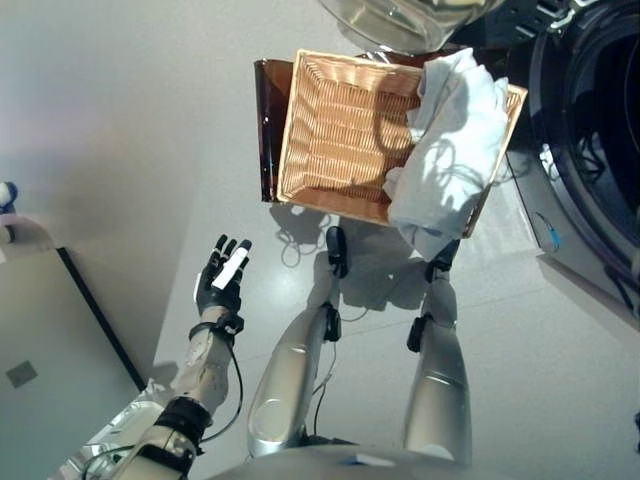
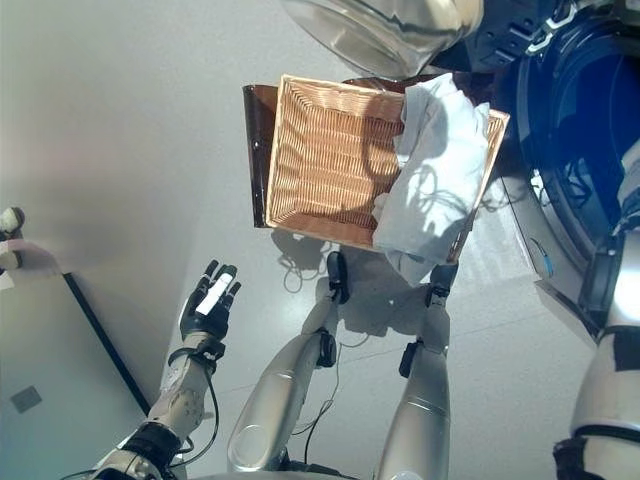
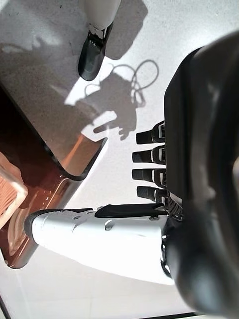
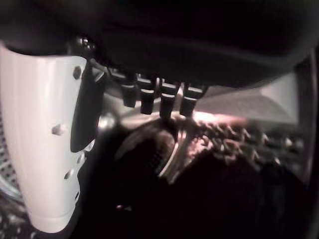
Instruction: Pick up the clothes and place them into the washing machine
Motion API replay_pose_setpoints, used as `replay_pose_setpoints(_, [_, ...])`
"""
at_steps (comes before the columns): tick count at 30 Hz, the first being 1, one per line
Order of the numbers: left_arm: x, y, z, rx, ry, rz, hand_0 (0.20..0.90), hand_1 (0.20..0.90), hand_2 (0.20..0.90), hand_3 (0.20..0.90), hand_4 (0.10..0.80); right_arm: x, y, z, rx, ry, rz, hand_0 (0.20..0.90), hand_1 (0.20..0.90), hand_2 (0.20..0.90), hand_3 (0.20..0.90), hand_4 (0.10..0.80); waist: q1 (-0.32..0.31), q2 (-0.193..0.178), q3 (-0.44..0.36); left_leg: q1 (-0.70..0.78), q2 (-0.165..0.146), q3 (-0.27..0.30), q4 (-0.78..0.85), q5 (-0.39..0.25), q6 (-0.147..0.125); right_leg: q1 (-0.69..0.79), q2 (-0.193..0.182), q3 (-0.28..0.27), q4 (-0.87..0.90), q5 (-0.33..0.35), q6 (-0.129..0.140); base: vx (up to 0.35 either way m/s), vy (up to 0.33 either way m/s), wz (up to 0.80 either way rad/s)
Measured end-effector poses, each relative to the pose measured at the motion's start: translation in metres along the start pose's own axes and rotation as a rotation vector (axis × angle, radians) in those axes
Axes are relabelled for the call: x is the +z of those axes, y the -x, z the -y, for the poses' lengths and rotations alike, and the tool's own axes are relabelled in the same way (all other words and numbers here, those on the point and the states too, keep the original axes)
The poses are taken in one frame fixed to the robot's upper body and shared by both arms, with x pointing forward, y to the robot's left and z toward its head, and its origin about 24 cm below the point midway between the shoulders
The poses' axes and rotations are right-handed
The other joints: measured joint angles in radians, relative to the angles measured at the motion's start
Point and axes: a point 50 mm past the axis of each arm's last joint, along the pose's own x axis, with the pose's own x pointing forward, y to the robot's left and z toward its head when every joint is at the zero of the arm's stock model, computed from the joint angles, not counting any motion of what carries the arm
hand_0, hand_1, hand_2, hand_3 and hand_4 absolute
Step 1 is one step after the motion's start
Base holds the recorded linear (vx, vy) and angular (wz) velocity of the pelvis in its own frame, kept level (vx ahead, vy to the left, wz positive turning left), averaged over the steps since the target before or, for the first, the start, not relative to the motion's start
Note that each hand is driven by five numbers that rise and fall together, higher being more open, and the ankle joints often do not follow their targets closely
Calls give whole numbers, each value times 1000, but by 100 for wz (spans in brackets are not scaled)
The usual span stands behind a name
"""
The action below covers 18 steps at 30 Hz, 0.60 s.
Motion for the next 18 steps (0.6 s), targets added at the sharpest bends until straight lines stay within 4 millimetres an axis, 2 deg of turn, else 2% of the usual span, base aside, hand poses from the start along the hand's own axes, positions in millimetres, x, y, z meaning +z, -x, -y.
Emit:
replay_pose_setpoints(4, [0, 0, 0, 3, 1, 1, 900, 900, 900, 900, 800, -10, -1, 2, -20, 154, 78, 900, 900, 900, 900, 800, 0, -3, -1, -5, 0, -2, 5, -1, -2, 0, 0, -1, 0, 0, 0, -6, 7, 4])
replay_pose_setpoints(6, [1, 0, 0, 4, -2, 5, 900, 900, 900, 900, 800, -22, -1, 3, -14, 248, 146, 900, 900, 900, 900, 800, 1, -11, -4, -13, 2, -6, 20, -3, 1, 0, 1, -3, 1, 0, 0, -4, 2, 2])
replay_pose_setpoints(10, [4, -1, -2, 21, 14, 25, 900, 900, 900, 900, 800, -30, 2, 1, -2, 293, 215, 900, 900, 900, 900, 800, -1, -22, -5, -13, 4, -6, 23, -3, 1, 1, 2, -4, 2, 0, 0, 0, 0, 0])
replay_pose_setpoints(13, [9, -2, -6, 39, 18, 54, 900, 900, 900, 900, 800, -41, 16, -10, 58, 333, 297, 900, 900, 900, 900, 800, -7, -46, -6, -12, 11, -5, 29, -4, -1, 3, 8, -3, 4, 0, 0, 1, 1, -3])
replay_pose_setpoints(18, [7, -3, -7, 41, -12, 51, 900, 900, 900, 900, 800, -70, 45, -27, 153, 389, 327, 900, 900, 900, 900, 800, -14, -50, -6, 20, 13, -14, 34, -9, -7, 44, 8, -11, 0, 0, 0, 2, -5, 3])
